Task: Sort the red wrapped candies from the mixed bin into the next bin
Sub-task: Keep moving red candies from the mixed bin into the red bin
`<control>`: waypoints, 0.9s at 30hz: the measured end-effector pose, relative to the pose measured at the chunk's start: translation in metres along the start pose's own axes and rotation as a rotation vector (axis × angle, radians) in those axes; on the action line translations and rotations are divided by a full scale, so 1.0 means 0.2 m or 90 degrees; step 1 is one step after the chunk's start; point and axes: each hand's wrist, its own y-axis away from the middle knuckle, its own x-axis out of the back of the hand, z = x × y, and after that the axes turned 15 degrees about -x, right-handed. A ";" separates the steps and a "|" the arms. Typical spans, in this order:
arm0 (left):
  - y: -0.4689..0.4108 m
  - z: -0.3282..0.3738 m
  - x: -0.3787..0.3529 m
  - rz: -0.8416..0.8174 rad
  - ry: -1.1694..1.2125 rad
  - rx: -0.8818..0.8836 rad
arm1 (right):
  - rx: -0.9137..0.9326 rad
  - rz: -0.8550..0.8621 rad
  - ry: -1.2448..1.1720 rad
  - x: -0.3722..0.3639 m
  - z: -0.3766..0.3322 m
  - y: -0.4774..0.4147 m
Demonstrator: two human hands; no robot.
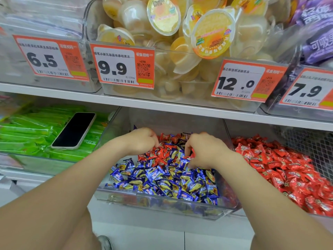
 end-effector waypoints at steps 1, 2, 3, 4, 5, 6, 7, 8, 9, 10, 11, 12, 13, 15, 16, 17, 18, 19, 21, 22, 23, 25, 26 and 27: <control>0.00 -0.01 -0.01 -0.031 -0.035 -0.010 | -0.003 -0.005 0.005 -0.01 -0.01 -0.01; 0.00 -0.01 -0.01 -0.071 -0.077 -0.015 | 0.000 -0.007 -0.002 -0.02 -0.01 -0.02; 0.00 -0.02 -0.02 -0.108 -0.119 -0.011 | 0.004 -0.007 -0.015 -0.02 -0.01 -0.02; 0.01 -0.03 -0.03 -0.135 -0.159 -0.003 | 0.008 -0.006 -0.040 -0.01 -0.01 -0.03; 0.01 -0.04 -0.04 -0.153 -0.195 0.005 | 0.009 -0.007 -0.071 0.00 0.00 -0.04; 0.00 -0.05 -0.05 -0.161 -0.220 0.009 | 0.008 -0.008 -0.107 0.01 -0.01 -0.04; 0.00 -0.06 -0.05 -0.168 -0.230 0.011 | 0.008 -0.006 -0.144 0.03 -0.02 -0.02; -0.01 -0.07 -0.06 -0.173 -0.226 0.011 | 0.008 -0.001 -0.182 0.04 -0.04 0.00; -0.01 -0.08 -0.07 -0.179 -0.218 0.015 | 0.007 0.003 -0.219 0.05 -0.06 0.02; -0.01 -0.08 -0.07 -0.182 -0.214 0.016 | 0.008 0.006 -0.251 0.04 -0.09 0.03; -0.01 -0.09 -0.07 -0.179 -0.212 0.016 | 0.009 0.005 -0.280 0.04 -0.12 0.04; -0.01 -0.10 -0.08 -0.176 -0.212 0.016 | 0.011 0.000 -0.304 0.03 -0.15 0.04; -0.01 -0.12 -0.08 -0.172 -0.211 0.016 | 0.017 -0.011 -0.324 0.03 -0.17 0.03; 0.00 -0.14 -0.08 -0.168 -0.199 0.029 | 0.034 -0.014 -0.328 0.01 -0.21 0.01; 0.01 -0.15 -0.08 -0.170 -0.188 0.038 | 0.036 -0.002 -0.313 0.00 -0.22 0.00; 0.02 -0.15 -0.07 -0.174 -0.185 0.049 | 0.040 0.012 -0.293 -0.02 -0.23 -0.02; 0.03 -0.15 -0.06 -0.179 -0.195 0.059 | 0.050 0.023 -0.274 -0.03 -0.24 -0.04; 0.04 -0.15 -0.06 -0.181 -0.217 0.065 | 0.067 0.027 -0.256 -0.05 -0.24 -0.06; 0.05 -0.14 -0.06 -0.180 -0.248 0.068 | 0.104 0.003 -0.180 -0.08 -0.24 -0.08; 0.04 -0.14 -0.06 -0.175 -0.252 0.059 | 0.118 -0.020 -0.121 -0.09 -0.24 -0.09; 0.04 -0.14 -0.07 -0.169 -0.250 0.049 | 0.129 -0.038 -0.071 -0.10 -0.24 -0.10; 0.03 -0.13 -0.06 -0.142 -0.214 0.041 | 0.131 -0.043 0.006 -0.13 -0.26 -0.11; 0.03 -0.12 -0.06 -0.129 -0.188 0.037 | 0.130 -0.036 0.029 -0.14 -0.27 -0.12; 0.03 -0.11 -0.05 -0.113 -0.167 0.030 | 0.129 -0.025 0.040 -0.15 -0.27 -0.13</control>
